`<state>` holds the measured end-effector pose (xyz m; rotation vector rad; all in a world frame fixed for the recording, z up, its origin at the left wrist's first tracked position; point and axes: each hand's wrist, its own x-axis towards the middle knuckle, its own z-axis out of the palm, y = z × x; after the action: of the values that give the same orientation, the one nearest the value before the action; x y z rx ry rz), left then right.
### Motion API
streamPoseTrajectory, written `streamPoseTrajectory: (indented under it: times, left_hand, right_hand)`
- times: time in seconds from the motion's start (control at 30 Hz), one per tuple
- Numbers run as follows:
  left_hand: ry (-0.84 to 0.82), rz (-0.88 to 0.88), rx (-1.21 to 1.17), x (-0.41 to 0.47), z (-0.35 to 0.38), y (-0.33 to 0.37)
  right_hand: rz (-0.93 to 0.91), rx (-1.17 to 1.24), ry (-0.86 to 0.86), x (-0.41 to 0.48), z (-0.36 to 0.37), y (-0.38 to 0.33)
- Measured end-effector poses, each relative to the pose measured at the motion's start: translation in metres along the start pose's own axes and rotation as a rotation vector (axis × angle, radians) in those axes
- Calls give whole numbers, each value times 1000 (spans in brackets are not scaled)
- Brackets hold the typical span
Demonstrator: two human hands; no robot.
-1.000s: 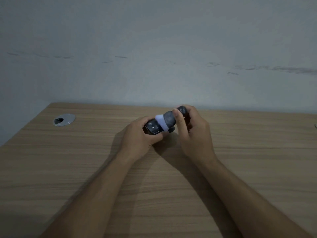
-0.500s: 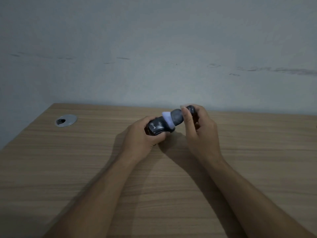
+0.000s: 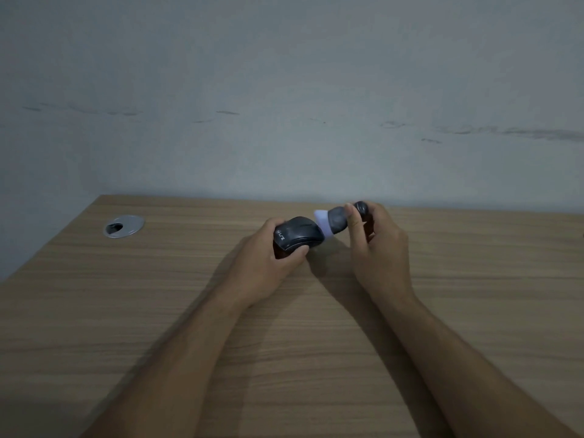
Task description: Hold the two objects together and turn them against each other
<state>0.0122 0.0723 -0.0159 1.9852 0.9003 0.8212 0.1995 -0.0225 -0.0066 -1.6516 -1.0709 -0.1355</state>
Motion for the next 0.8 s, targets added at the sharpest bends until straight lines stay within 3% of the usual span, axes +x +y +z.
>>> streamPoseTrajectory:
  times: [0.23, 0.57, 0.8]
  left_hand:
    - [39, 10, 46, 1, -1, 1]
    - [117, 89, -101, 0, 2, 2]
    - [179, 98, 21, 7, 2, -7]
  right_hand:
    - [-304, 102, -110, -17, 9, -27]
    - [-60, 10, -16, -4, 2, 0]
    - [-328, 127, -149, -26, 8, -33]
